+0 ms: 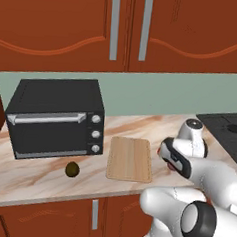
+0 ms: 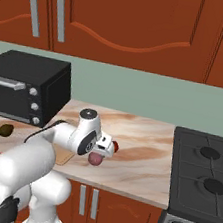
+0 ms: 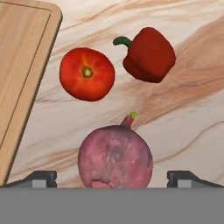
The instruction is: Place the avocado, onion, tomato, and bell pepper on the cutting board.
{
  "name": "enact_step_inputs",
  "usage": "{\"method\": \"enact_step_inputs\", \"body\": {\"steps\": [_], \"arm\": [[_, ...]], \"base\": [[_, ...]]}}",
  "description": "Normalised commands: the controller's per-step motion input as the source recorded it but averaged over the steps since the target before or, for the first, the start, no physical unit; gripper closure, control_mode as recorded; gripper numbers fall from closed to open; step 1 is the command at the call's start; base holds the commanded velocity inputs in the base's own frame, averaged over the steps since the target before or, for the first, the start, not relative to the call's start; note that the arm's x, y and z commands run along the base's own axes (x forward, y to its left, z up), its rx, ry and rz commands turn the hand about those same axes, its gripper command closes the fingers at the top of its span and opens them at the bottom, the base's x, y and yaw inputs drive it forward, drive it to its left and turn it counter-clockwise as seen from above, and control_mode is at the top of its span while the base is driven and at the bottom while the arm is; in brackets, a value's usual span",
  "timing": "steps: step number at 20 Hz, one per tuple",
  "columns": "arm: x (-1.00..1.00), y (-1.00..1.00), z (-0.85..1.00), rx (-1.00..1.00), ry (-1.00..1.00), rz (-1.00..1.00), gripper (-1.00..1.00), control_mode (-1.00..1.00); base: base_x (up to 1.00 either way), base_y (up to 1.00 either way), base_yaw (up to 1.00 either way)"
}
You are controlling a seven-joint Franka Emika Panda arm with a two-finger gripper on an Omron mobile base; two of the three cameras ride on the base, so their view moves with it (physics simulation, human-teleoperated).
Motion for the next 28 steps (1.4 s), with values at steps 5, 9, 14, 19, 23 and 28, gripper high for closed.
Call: {"method": "enact_step_inputs", "body": {"steps": [5,9,14,19,23,28], "arm": [[0.29,-0.08,-0.15,0.0,0.0,0.0,-1.0,-1.0],[0.22,-0.16,-0.21,0.0,0.0,0.0,-1.0,-1.0],[0.07,-0.07,-0.35,0.0,0.02,0.0,-1.0,-1.0],[0.0,0.0,-0.58,0.0,0.15,-0.03,1.0,-1.0],[-0.13,-0.05,-0.4,0.05,0.13,-0.07,1.0,-1.0],[-0.25,0.01,0.01,0.08,0.04,-0.06,1.0,-1.0]], "base": [[0.0,0.0,0.0],[0.0,0.0,0.0],[0.0,0.0,0.0],[0.0,0.0,0.0],[0.0,0.0,0.0],[0.0,0.0,0.0]]}}
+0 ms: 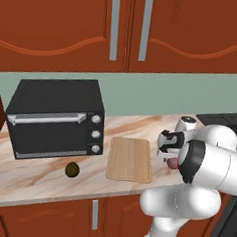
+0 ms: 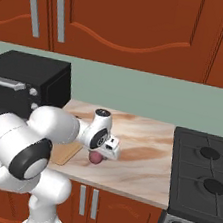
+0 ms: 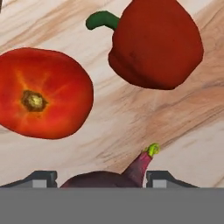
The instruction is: Place the avocado, onion, tomato, and bell pepper on the cutting board.
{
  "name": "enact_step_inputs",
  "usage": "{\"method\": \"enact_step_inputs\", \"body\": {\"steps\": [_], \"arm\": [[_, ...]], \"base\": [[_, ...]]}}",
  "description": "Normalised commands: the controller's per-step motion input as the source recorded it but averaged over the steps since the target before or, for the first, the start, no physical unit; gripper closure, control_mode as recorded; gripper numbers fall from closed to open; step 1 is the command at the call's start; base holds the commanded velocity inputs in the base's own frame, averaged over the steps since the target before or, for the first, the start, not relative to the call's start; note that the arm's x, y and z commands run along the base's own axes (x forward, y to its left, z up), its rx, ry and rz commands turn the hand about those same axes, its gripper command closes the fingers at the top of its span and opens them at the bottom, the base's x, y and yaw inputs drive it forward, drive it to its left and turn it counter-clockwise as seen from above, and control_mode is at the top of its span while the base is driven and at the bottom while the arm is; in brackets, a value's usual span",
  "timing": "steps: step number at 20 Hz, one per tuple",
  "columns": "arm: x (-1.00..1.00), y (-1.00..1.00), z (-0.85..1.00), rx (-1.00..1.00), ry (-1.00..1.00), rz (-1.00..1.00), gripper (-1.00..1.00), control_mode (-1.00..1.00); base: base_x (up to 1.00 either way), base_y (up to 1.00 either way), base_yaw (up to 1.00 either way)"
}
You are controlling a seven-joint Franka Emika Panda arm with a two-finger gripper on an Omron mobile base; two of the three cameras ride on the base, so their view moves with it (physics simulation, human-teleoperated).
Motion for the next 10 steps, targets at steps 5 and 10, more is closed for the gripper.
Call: {"method": "enact_step_inputs", "body": {"steps": [5,10], "arm": [[-0.19,0.36,0.29,0.0,-0.02,0.0,1.0,-1.0],[-0.16,0.61,0.42,0.0,-0.11,0.02,1.0,-1.0]], "base": [[0.0,0.0,0.0],[0.0,0.0,0.0]]}}
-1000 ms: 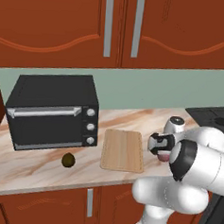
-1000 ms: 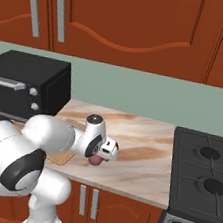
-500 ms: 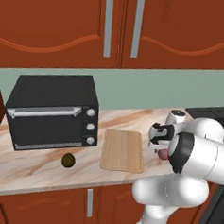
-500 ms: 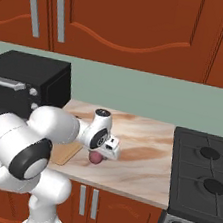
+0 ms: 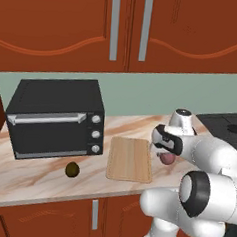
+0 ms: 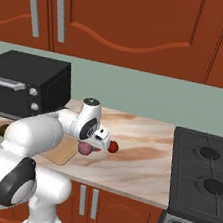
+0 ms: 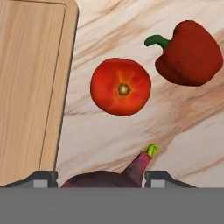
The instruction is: Place the avocado, onion, tomato, and bell pepper on the cutting board.
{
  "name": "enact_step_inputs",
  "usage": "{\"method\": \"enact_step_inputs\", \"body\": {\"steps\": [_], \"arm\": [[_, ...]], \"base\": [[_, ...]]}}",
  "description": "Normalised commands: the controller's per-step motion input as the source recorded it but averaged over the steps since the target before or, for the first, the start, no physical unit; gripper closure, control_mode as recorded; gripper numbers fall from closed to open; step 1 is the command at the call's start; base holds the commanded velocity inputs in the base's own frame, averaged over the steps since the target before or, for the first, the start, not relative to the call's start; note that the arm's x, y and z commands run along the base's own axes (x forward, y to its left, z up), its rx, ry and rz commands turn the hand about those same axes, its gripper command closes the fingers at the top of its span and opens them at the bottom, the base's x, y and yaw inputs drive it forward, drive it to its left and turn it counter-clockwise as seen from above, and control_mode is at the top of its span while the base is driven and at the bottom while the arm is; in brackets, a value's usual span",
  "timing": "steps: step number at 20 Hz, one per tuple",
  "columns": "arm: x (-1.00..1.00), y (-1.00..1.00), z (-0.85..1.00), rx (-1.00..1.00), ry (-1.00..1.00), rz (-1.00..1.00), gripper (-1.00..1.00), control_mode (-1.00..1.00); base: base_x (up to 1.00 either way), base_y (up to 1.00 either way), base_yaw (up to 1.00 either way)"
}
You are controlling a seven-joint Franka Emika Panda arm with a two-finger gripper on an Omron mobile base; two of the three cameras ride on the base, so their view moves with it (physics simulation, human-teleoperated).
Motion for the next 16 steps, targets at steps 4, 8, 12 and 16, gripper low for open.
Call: {"method": "enact_step_inputs", "body": {"steps": [4,8,12,16], "arm": [[-0.12,0.59,0.21,0.0,-0.15,0.03,1.0,-1.0],[-0.09,0.55,0.02,0.0,-0.13,0.09,1.0,-1.0],[-0.02,0.6,0.01,0.0,-0.13,0.14,1.0,-1.0],[0.0,0.51,0.22,0.0,-0.07,0.14,1.0,-1.0]], "base": [[0.0,0.0,0.0],[0.0,0.0,0.0],[0.0,0.0,0.0],[0.0,0.0,0.0]]}}
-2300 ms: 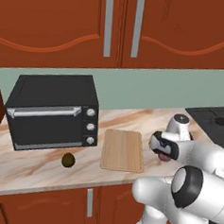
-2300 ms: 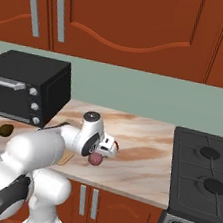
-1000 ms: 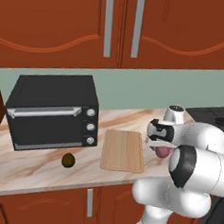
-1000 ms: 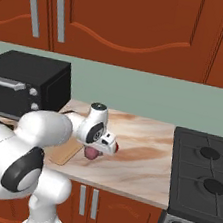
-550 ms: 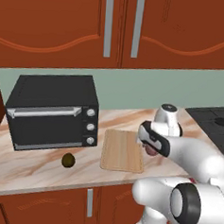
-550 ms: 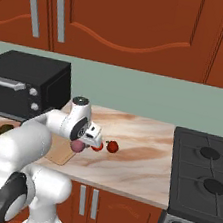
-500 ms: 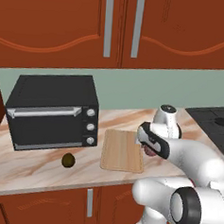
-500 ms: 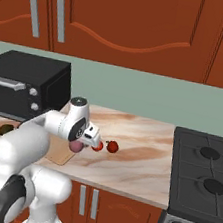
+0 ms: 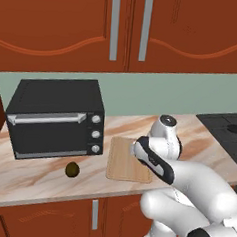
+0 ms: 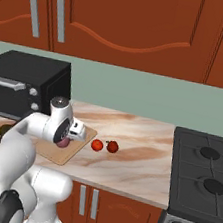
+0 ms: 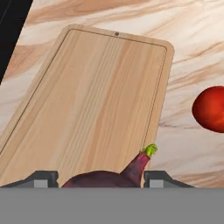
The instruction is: Place the avocado, onion, tomato, and bell pepper on the cutting board.
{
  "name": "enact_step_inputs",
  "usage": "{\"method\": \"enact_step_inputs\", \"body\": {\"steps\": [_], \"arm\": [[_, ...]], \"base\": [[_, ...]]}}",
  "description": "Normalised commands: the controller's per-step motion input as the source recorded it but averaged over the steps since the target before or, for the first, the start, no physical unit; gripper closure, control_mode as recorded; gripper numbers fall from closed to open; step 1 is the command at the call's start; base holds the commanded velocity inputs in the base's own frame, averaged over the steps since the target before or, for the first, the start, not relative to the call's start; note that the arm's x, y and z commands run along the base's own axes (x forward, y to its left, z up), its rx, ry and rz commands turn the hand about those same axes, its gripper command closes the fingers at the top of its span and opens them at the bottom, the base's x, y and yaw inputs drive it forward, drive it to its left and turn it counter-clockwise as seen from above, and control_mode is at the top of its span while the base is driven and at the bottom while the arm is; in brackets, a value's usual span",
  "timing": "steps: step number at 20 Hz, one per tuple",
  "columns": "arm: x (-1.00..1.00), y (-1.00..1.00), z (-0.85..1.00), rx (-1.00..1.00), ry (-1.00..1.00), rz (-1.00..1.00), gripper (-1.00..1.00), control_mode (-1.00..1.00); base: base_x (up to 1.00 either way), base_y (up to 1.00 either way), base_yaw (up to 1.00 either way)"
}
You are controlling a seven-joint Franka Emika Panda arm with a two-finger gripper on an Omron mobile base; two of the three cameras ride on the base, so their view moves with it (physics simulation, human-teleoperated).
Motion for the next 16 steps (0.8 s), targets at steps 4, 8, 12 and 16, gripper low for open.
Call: {"method": "enact_step_inputs", "body": {"steps": [4,8,12,16], "arm": [[0.0,0.52,0.11,0.0,0.0,0.14,1.0,-1.0],[0.0,0.42,0.0,0.0,0.0,0.08,1.0,-1.0],[0.0,0.28,0.0,0.0,0.0,0.05,1.0,-1.0],[0.01,0.16,0.0,0.0,0.02,0.01,1.0,-1.0]], "base": [[0.0,0.0,0.0],[0.0,0.0,0.0],[0.0,0.0,0.0],[0.0,0.0,0.0]]}}
